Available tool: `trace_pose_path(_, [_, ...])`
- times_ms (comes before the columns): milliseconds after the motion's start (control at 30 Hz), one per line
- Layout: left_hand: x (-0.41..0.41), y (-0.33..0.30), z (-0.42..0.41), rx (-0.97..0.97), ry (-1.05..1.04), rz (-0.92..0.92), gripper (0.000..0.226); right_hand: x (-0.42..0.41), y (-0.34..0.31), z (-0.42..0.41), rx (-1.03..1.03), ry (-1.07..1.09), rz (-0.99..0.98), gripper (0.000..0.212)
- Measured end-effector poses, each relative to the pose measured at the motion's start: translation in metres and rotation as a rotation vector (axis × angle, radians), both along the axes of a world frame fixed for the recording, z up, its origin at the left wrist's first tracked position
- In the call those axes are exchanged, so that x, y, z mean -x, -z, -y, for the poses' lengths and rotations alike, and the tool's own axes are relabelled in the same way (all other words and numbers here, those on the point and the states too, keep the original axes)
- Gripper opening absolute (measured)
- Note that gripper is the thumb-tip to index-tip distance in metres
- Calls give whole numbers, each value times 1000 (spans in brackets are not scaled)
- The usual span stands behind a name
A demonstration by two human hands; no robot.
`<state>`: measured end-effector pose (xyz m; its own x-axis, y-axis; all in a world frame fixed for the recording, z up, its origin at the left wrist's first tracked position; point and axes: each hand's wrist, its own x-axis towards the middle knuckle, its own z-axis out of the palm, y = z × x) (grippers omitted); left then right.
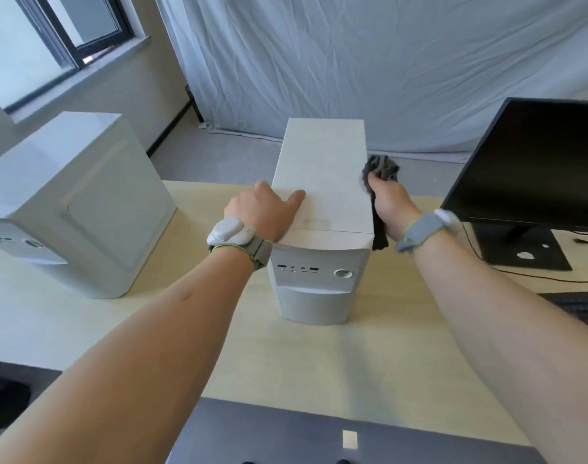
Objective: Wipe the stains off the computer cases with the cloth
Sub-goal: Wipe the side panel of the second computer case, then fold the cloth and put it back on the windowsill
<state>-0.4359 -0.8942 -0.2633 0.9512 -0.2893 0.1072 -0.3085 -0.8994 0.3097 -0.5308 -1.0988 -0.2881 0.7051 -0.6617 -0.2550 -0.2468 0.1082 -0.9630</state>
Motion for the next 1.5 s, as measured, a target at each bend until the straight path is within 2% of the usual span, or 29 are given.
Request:
trace_pose_path(100, [4,-3,0,-18,-52,-24,61,37,18,-48,-117,119,123,36])
trace_pose_path(200, [6,-1,3,-1,-113,66,54,77,21,-88,118,193,159,38])
trace_pose_path(300, [12,-2,-9,95,-43,279,43,102,-5,-123,344,64,286,25])
trace_pose_path(367, [21,-12,-22,261,105,353,41,105,-27,-137,313,-76,310,19])
trace_pose_path(400, [25,-20,-43,384,172,284,46,97,-38,-153,270,-187,285,21])
trace_pose_path(433, [31,-27,-44,526,255,108,54,93,-44,-154,255,-251,251,25])
trace_pose_path(500, [37,-43,-63,858,353,-412,62,75,-54,-164,209,-354,236,29])
trace_pose_path(567, [33,-47,-108,996,364,-730,55,46,-65,-194,130,-442,252,30])
trace_pose_path(600, [33,-43,-116,996,370,-787,47,41,-65,-195,93,-463,242,30])
trace_pose_path(667, [22,-37,-158,1011,263,-730,36,19,-68,-217,62,-578,202,30])
trace_pose_path(733, [2,-28,-222,1065,40,-585,40,-7,-66,-262,43,-666,129,26])
trace_pose_path(833, [-16,-25,-298,1124,-221,-495,45,-40,-51,-307,33,-533,122,13])
trace_pose_path(900, [-29,-22,-374,1213,-365,-449,45,-66,-43,-363,32,-464,131,20])
trace_pose_path(933, [-29,-18,-383,1246,-387,-480,43,-71,-41,-363,19,-425,147,26])
trace_pose_path(967, [-35,-16,-426,1282,-433,-460,36,-86,-39,-394,4,-440,164,27])
trace_pose_path(1033, [-45,-14,-497,1382,-515,-426,24,-114,-35,-447,-69,-457,175,19])
trace_pose_path(1067, [-49,-9,-505,1393,-562,-424,24,-119,-38,-447,-109,-455,185,16])
trace_pose_path(1133, [-56,-12,-573,1247,-666,-315,24,-147,-35,-498,-129,-526,182,15])
trace_pose_path(1200, [-59,-11,-609,1086,-670,-269,22,-164,-37,-518,-61,-568,182,16])
trace_pose_path(1267, [-62,-11,-666,1003,-733,-218,21,-184,-39,-559,18,-660,159,22])
trace_pose_path(1367, [-63,-10,-723,1026,-729,-200,26,-204,-46,-596,286,-813,137,24])
trace_pose_path(1433, [-61,-12,-747,1044,-659,-168,30,-212,-52,-613,494,-823,149,13])
trace_pose_path(1500, [-61,-16,-783,1135,-623,-137,35,-230,-56,-645,615,-867,174,2])
